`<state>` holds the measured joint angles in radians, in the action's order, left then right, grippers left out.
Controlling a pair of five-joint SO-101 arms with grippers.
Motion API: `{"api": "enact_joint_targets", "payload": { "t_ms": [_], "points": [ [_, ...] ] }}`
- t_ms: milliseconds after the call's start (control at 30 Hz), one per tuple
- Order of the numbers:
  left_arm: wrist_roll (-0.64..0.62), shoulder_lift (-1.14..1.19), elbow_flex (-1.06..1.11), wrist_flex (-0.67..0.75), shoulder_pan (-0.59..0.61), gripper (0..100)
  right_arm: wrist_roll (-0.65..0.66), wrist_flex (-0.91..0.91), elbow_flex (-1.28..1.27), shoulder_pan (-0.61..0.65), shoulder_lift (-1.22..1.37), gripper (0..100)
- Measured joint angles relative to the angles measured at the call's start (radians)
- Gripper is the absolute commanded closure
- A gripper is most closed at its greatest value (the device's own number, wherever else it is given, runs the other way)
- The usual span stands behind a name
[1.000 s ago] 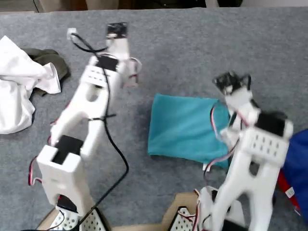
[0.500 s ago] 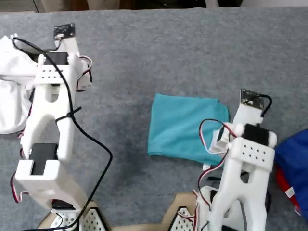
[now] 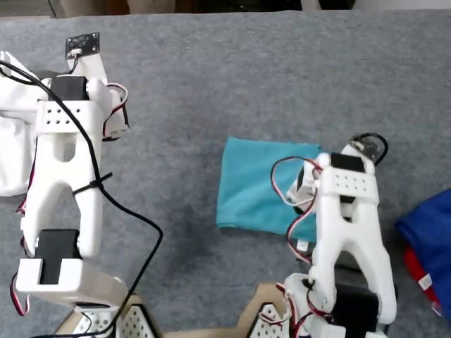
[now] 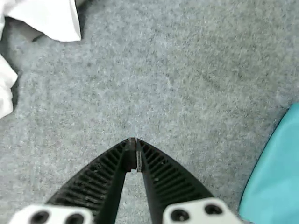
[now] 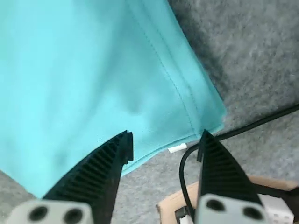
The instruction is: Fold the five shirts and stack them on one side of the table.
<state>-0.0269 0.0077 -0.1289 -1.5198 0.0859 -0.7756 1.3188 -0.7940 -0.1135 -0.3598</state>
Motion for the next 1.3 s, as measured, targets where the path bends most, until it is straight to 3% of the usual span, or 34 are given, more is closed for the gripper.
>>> {"api": "enact_joint_targets", "payload": {
  "t_ms": [100,300,600,900,1033,1133,1300],
  "points": [
    [0.0,0.0,0.0,-0.005,0.0,98,-0.031,-0.005,0.003,0.025,0.009,73.6],
    [-0.017,0.0,0.0,-0.006,0.0,98,-0.046,-0.031,-0.011,0.04,0.009,59.7],
    [-0.017,0.0,0.0,-0.006,0.0,98,-0.048,-0.069,-0.029,0.044,0.012,63.4],
    [-0.017,0.0,0.002,-0.006,0.0,98,-0.098,-0.489,-0.265,0.072,0.012,63.4],
    [-0.017,0.0,0.002,-0.006,0.0,98,-0.098,-0.531,-0.288,0.072,0.011,63.5],
    [-0.017,0.0,0.002,-0.006,0.0,98,-0.098,-0.532,-0.293,0.072,0.011,70.7],
    [-0.017,0.0,-0.008,-0.043,0.0,98,-0.098,-0.529,-0.295,0.063,0.003,92.2]
  ]
}}
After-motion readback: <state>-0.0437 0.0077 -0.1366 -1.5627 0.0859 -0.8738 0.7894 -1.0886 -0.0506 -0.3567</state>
